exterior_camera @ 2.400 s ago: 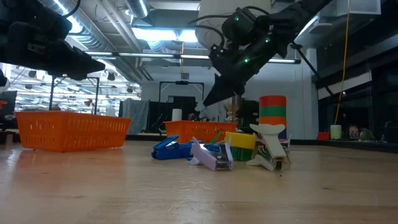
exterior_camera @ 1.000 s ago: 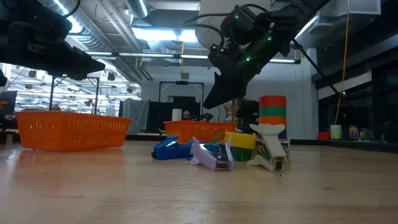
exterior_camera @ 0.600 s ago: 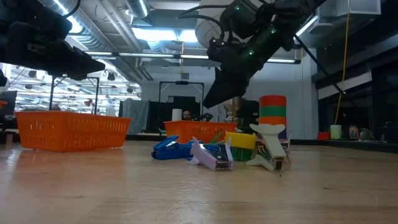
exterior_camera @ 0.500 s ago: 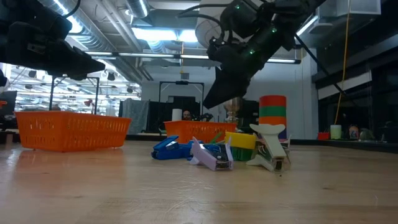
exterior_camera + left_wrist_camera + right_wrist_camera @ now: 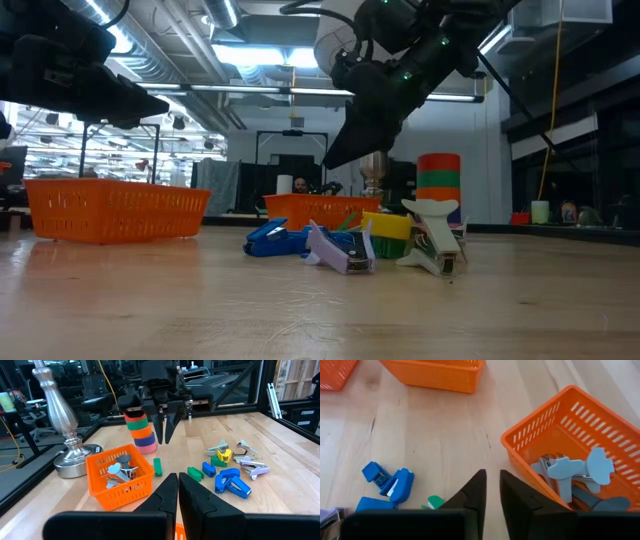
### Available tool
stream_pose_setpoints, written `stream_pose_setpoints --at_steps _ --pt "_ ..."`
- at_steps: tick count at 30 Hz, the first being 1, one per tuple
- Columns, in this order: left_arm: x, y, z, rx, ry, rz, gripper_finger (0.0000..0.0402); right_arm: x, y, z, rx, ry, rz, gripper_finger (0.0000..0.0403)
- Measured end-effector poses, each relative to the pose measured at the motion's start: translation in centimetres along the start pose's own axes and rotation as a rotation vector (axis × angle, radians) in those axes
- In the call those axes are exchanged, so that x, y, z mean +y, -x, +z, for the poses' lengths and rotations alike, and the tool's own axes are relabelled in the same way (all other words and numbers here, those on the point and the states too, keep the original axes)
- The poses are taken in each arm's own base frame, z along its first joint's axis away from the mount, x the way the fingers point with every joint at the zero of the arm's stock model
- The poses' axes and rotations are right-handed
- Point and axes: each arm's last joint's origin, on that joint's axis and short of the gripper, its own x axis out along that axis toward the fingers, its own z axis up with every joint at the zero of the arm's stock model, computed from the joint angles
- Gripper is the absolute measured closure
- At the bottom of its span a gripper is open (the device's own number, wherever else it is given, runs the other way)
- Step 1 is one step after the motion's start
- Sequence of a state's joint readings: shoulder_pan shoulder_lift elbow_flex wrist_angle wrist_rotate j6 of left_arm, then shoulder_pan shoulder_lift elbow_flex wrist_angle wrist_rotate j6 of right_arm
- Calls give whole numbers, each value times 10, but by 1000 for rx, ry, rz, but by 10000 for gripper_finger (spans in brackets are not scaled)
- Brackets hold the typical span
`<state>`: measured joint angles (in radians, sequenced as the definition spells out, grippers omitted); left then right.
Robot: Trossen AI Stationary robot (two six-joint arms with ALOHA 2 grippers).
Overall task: Pick and place Stapler, Stapler remover, tape
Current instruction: Put the gray staple remover into the top orange bin
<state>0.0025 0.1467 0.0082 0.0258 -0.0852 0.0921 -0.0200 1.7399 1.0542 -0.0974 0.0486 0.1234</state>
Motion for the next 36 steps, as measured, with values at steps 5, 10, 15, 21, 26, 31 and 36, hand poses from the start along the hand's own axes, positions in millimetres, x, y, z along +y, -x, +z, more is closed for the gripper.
stream_pose_setpoints --at_steps 5,10,15,21,26,31,36 --pt "0 0 0 0 0 0 389 4 0 0 1 7 7 383" --pt "0 0 0 0 0 0 391 10 1 -1 2 20 19 397" --pt "0 0 0 0 0 0 390 23 2 -4 13 47 48 399" --pt "0 0 0 -1 0 0 391 45 4 -11 46 85 108 400" --pt "0 0 0 0 0 0 390 60 8 -20 110 123 131 401" --pt "0 0 0 0 0 0 390 70 11 -26 145 184 166 388" --pt "0 0 0 0 0 0 390 75 12 -28 165 206 260 376"
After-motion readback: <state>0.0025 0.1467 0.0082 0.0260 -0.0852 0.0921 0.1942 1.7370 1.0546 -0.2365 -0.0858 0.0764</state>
